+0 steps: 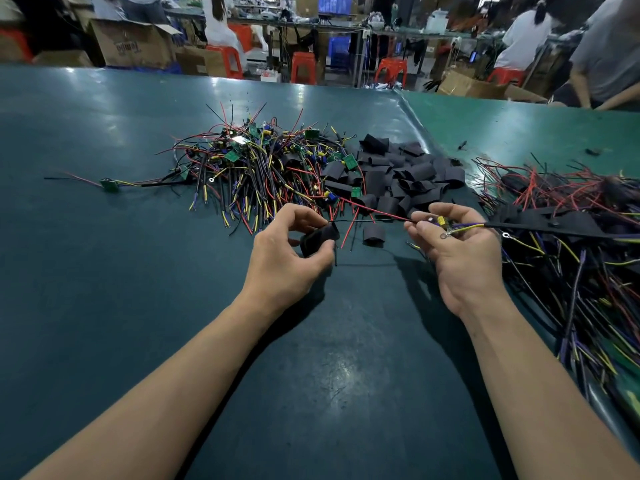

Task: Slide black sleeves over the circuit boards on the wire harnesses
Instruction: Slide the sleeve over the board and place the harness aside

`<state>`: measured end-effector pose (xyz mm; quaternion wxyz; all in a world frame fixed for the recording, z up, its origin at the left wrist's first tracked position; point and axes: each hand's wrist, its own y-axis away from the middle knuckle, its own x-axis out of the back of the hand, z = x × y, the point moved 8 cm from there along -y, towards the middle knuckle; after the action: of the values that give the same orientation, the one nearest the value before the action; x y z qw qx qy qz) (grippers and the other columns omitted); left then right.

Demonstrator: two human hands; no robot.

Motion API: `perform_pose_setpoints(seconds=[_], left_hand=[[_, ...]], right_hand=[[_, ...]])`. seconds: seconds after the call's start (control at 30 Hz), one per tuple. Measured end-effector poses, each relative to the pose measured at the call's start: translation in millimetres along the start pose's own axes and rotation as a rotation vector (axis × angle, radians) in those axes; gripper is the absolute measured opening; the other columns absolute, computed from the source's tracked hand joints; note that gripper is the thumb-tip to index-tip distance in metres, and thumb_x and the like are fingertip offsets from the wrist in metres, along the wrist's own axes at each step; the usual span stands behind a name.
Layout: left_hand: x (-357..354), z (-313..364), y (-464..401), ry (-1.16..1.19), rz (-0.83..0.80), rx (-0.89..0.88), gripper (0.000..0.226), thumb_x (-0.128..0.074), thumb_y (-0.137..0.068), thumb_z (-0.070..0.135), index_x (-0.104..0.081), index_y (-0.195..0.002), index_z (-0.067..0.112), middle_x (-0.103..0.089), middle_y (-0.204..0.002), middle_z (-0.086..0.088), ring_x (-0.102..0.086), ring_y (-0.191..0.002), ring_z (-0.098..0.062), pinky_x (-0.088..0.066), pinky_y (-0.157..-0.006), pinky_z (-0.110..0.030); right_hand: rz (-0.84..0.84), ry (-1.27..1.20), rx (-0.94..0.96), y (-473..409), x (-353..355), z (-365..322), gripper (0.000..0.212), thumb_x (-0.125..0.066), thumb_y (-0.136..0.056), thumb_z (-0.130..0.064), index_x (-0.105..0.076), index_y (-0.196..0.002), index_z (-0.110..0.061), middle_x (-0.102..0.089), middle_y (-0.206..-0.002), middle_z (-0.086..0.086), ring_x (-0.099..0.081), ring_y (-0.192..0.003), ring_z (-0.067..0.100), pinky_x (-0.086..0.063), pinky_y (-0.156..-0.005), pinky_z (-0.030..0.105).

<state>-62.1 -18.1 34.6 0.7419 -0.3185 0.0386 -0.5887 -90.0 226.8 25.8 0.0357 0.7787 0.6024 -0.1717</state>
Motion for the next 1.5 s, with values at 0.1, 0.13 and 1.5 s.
perform_pose_setpoints(seconds=[0.1, 0.13, 1.5], left_hand=[[0, 0, 0, -0.007, 0.005, -0.005, 0.025, -0.077, -0.077, 0.014, -0.062, -0.095, 0.023, -0.068, -0.091, 0.011, -0.065, -0.09, -0.006, -0.046, -0.08, -0.015], [0, 1, 0, -0.012, 0.006, -0.005, 0.026, -0.077, -0.077, 0.013, -0.062, -0.095, 0.023, -0.068, -0.091, 0.011, -0.064, -0.09, -0.005, -0.045, -0.079, -0.013], [1, 9, 2, 0.037, 0.009, -0.061, 0.03, -0.078, -0.075, 0.013, -0.061, -0.099, 0.019, -0.069, -0.096, 0.012, -0.066, -0.093, -0.007, -0.052, -0.082, -0.027]], right_hand=[[0.011, 0.024, 0.024, 0, 1, -4, 0.029, -0.059, -0.086, 0.016, -0.061, -0.096, -0.011, -0.072, -0.089, 0.01, -0.071, -0.085, 0.022, -0.055, -0.078, 0.024], [0.011, 0.027, 0.03, 1, 0, -5, 0.029, -0.059, -0.086, 0.016, -0.061, -0.097, -0.011, -0.071, -0.09, 0.011, -0.071, -0.086, 0.023, -0.055, -0.079, 0.024], [0.219, -0.018, 0.075, 15, -1, -7, 0.025, -0.058, -0.087, 0.016, -0.058, -0.089, -0.008, -0.066, -0.087, 0.011, -0.068, -0.07, 0.017, -0.056, -0.068, 0.022]])
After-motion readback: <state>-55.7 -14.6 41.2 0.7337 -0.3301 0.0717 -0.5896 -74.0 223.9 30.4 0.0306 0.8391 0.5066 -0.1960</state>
